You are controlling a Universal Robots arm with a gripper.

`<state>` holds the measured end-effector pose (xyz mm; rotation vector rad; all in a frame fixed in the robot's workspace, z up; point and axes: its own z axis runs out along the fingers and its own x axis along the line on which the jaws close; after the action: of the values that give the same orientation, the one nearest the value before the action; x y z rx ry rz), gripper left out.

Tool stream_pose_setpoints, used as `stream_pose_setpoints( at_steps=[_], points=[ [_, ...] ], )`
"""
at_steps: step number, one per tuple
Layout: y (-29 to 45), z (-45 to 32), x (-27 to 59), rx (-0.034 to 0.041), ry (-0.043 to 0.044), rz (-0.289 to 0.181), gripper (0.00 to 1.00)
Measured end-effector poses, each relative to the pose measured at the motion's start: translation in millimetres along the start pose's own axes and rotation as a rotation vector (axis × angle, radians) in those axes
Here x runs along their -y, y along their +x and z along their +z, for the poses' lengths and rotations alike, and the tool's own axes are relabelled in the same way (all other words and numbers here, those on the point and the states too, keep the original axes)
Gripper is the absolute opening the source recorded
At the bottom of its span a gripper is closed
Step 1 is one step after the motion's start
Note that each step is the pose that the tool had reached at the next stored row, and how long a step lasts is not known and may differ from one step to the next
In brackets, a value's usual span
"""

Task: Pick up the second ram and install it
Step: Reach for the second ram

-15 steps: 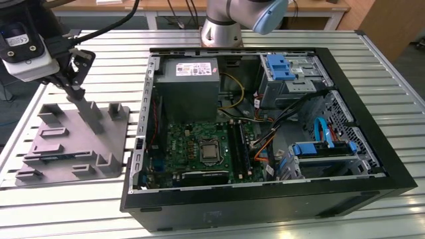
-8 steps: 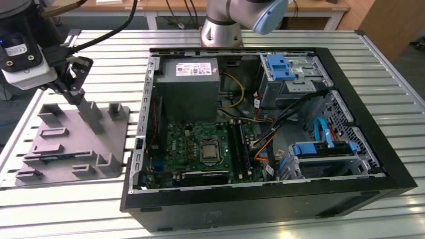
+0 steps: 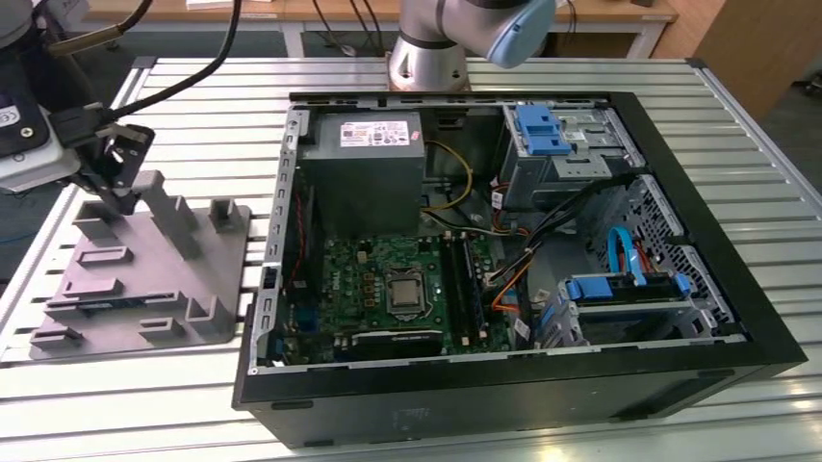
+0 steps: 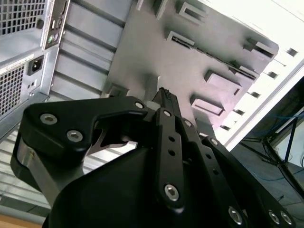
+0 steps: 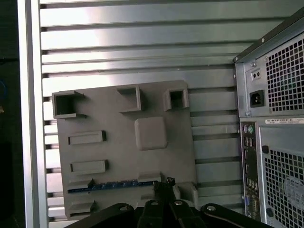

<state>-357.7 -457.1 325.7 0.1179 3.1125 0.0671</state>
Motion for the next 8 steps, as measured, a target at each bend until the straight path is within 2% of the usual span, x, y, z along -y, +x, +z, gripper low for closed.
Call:
stream_pose_setpoints(
  at_steps=[3,8],
  points=[
    [7.3,4.8,2.7,-0.0002,0.0002,0.000,0.10],
    [14.4,11.1,13.7,-0.0001,0.0000,0.000,0.10]
  ],
)
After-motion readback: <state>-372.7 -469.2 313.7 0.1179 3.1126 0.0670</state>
